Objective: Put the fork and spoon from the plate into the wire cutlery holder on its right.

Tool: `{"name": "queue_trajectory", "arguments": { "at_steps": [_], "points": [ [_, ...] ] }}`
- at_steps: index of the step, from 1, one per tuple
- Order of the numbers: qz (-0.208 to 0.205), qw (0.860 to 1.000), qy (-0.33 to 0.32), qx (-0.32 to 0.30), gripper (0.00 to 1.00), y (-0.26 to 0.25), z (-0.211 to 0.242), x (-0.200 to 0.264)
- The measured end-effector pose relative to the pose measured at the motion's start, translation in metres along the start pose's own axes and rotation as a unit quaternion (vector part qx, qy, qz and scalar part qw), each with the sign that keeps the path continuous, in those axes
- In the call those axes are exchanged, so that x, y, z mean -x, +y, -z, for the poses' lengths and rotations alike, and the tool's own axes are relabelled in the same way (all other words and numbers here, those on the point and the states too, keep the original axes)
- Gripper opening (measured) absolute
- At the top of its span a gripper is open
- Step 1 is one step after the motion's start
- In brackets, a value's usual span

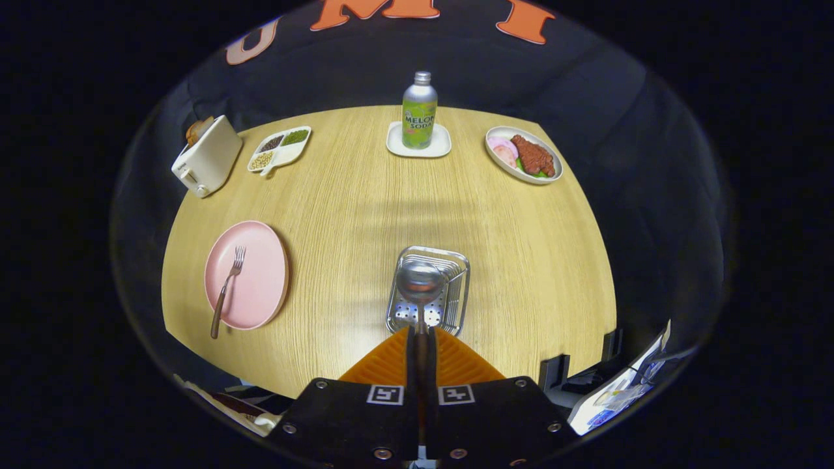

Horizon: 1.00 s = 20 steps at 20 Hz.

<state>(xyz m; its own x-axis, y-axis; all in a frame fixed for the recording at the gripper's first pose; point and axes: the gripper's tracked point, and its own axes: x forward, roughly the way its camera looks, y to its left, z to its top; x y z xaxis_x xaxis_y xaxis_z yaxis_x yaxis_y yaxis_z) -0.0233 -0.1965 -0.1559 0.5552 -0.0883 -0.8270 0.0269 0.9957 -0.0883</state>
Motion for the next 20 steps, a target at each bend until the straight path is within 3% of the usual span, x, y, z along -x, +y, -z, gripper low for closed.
{"name": "queue_trajectory", "arguments": {
  "at_steps": [9, 20],
  "points": [
    [0.005, 0.997, 0.075, 0.022, 0.05, -0.001, -0.004, -0.025],
    [0.003, 0.994, 0.109, 0.012, 0.1, 0.001, -0.013, -0.045]
  ]
}}
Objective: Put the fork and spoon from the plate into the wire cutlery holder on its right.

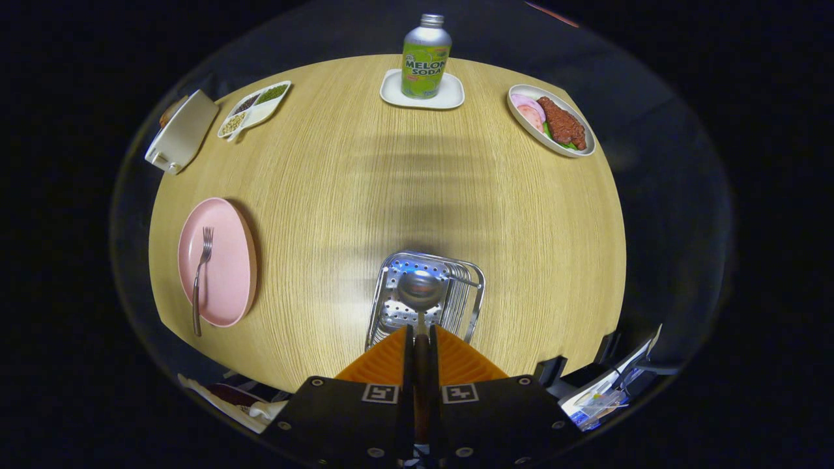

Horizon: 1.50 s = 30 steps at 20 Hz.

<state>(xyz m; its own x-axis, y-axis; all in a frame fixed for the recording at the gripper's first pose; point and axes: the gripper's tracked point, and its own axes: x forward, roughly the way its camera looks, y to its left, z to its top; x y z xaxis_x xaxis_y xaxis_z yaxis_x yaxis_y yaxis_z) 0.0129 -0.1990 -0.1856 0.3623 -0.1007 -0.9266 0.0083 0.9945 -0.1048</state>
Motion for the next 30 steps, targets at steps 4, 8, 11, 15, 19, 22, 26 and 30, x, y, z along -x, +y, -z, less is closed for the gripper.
{"name": "queue_trajectory", "arguments": {
  "at_steps": [4, 8, 11, 15, 19, 22, 26, 30],
  "points": [
    [0.0, 1.0, -0.022, -0.005, 0.13, -0.003, -0.006, 0.011],
    [0.004, 0.999, -0.054, -0.01, 0.17, -0.007, -0.011, 0.025],
    [0.006, 0.997, -0.08, -0.012, 0.3, -0.007, -0.012, 0.039],
    [0.005, 0.992, -0.127, -0.014, 0.7, 0.004, -0.018, 0.06],
    [0.007, 0.983, -0.181, -0.007, 0.99, 0.025, -0.026, 0.076],
    [-0.01, 0.976, -0.219, -0.003, 0.99, 0.056, -0.032, 0.083],
    [-0.036, 0.968, -0.247, -0.002, 0.99, 0.103, -0.03, 0.082],
    [-0.048, 0.961, -0.272, 0.0, 0.99, 0.154, -0.027, 0.073]
  ]
}}
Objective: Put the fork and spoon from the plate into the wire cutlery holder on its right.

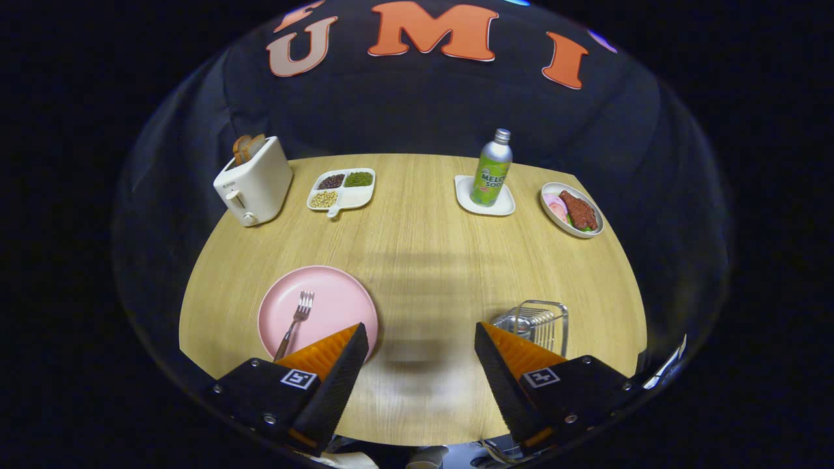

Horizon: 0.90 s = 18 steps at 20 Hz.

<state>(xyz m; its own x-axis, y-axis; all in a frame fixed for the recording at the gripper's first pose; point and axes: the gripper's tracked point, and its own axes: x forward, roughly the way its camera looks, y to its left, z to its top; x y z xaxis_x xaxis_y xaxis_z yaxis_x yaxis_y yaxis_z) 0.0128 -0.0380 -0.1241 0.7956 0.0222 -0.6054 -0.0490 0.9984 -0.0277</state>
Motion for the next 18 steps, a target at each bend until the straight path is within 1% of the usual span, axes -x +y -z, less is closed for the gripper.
{"name": "queue_trajectory", "arguments": {
  "at_steps": [3, 6, 8, 13, 16, 18],
  "points": [
    [-0.028, 0.999, -0.016, 0.001, 0.99, 0.044, 0.008, -0.006],
    [-0.02, 0.998, -0.047, 0.034, 0.99, 0.072, 0.01, -0.01],
    [-0.029, 0.997, -0.056, 0.046, 0.99, 0.098, 0.017, -0.014],
    [-0.042, 0.996, -0.051, 0.055, 0.99, 0.14, 0.04, -0.031],
    [-0.052, 0.997, -0.037, 0.036, 0.99, 0.153, 0.052, -0.039],
    [-0.061, 0.997, -0.033, 0.03, 0.95, 0.162, 0.056, -0.047]
  ]
}}
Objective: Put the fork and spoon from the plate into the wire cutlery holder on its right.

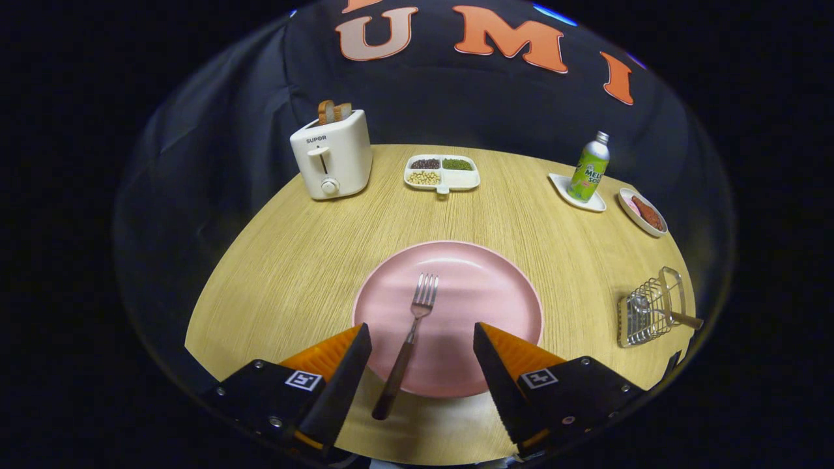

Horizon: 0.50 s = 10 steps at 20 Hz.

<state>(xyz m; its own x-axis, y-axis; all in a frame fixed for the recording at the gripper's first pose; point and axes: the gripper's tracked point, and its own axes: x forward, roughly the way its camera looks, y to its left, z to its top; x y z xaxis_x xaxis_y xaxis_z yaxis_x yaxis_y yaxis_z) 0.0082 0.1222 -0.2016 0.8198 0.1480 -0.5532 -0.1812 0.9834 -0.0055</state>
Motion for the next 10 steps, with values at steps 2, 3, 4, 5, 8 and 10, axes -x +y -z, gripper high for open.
{"name": "queue_trajectory", "arguments": {
  "at_steps": [2, 3, 4, 5, 8, 10],
  "points": [
    [0.007, 1.0, 0.002, -0.003, 0.84, 0.0, 0.006, -0.007],
    [0.011, 1.0, 0.006, -0.002, 0.76, 0.0, 0.01, -0.01],
    [0.014, 1.0, 0.011, -0.002, 0.73, 0.001, 0.014, -0.013],
    [0.017, 1.0, 0.015, -0.002, 0.68, 0.002, 0.017, -0.016],
    [0.023, 0.999, 0.029, -0.005, 0.52, 0.004, 0.026, -0.023],
    [0.024, 0.999, 0.037, -0.008, 0.44, 0.005, 0.03, -0.025]
  ]
}}
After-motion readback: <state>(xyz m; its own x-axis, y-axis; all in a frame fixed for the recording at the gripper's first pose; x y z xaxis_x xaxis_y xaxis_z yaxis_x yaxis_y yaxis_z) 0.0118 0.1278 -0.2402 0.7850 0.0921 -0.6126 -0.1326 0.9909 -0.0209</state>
